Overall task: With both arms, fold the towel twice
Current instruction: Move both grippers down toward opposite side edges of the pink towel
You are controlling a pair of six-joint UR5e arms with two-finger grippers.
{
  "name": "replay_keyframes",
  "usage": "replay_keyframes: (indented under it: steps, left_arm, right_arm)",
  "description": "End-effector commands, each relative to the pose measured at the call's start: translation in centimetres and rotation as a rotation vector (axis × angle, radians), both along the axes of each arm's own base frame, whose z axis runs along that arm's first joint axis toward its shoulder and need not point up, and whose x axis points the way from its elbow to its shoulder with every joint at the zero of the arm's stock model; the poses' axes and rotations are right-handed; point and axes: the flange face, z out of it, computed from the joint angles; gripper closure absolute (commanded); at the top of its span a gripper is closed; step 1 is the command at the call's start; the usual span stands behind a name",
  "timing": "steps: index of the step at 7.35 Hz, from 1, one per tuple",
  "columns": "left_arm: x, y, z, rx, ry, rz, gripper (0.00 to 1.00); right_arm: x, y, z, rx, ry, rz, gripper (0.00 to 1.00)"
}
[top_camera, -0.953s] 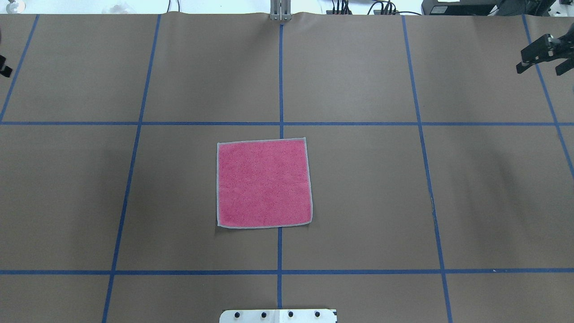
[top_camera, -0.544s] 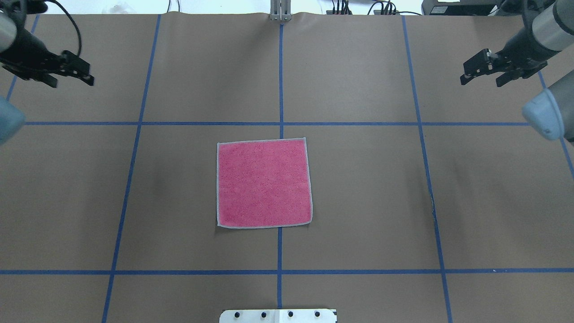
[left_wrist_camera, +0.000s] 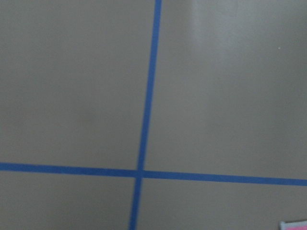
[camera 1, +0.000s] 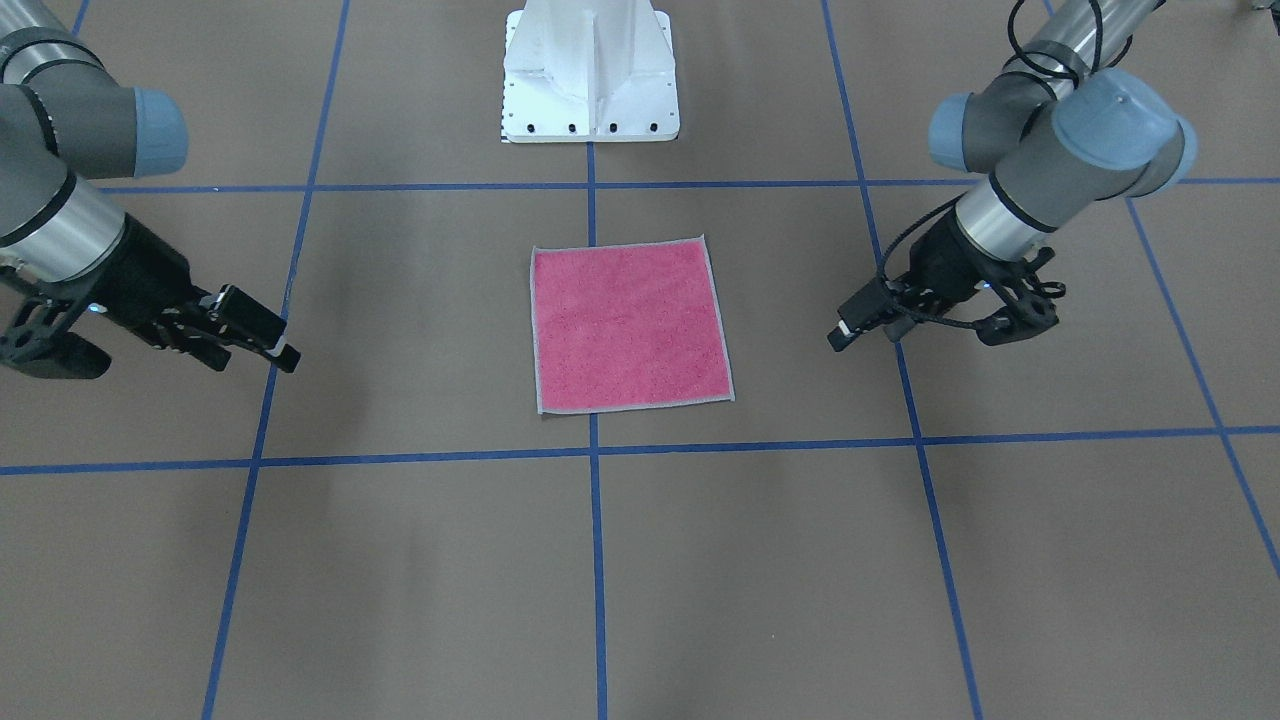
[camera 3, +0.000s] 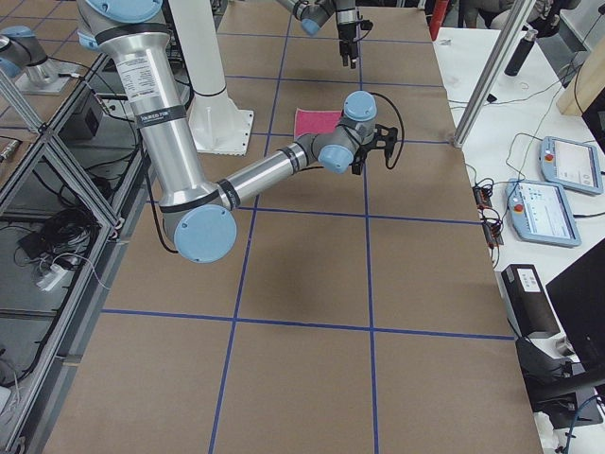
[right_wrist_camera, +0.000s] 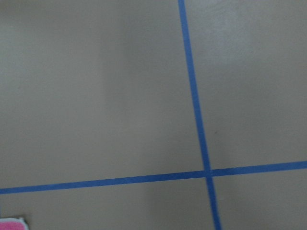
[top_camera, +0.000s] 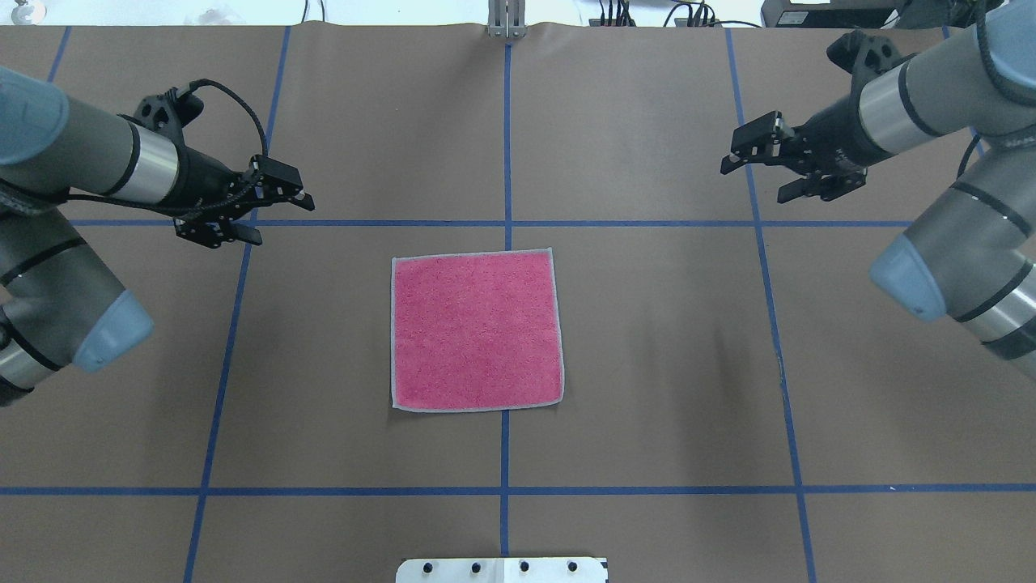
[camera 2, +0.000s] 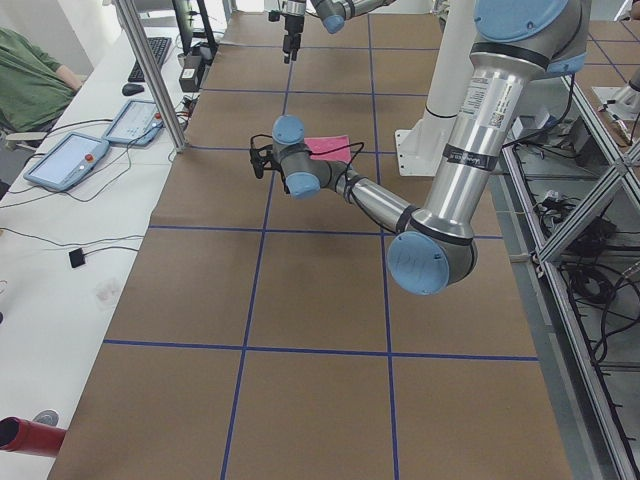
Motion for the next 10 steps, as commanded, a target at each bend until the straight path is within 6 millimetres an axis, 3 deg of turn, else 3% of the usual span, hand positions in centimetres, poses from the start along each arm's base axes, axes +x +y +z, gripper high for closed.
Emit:
replay_keyframes:
  steps: [1, 3, 5, 7, 10]
  left_arm:
    - [5.9, 6.3, -3.1, -0.058, 0.085, 0.013, 0.0]
    - [9.8, 10.2, -3.7, -0.057, 0.087, 0.04, 0.0]
    - [12.6, 13.0, -3.4, -0.046, 0.073, 0.053, 0.01]
    - [14.6, 15.1, -2.5, -0.054, 0.056, 0.097, 0.01]
    - [15.4, 16.1, -2.2, -0.058, 0.049, 0.119, 0.01]
  right_arm:
    - [-7.8, 6.0, -2.6, 0.012, -0.044, -0.037, 0.0]
    - [-12.2, 9.5, -3.5, -0.02, -0.057, -0.077, 0.01]
    - [-14.5, 11.7, -4.2, -0.03, -0.066, -0.124, 0.01]
    - [-17.0, 14.0, -4.6, -0.027, -0.07, -0.179, 0.02]
    - [-18.4, 15.6, -4.7, -0.04, -0.072, -0.213, 0.02]
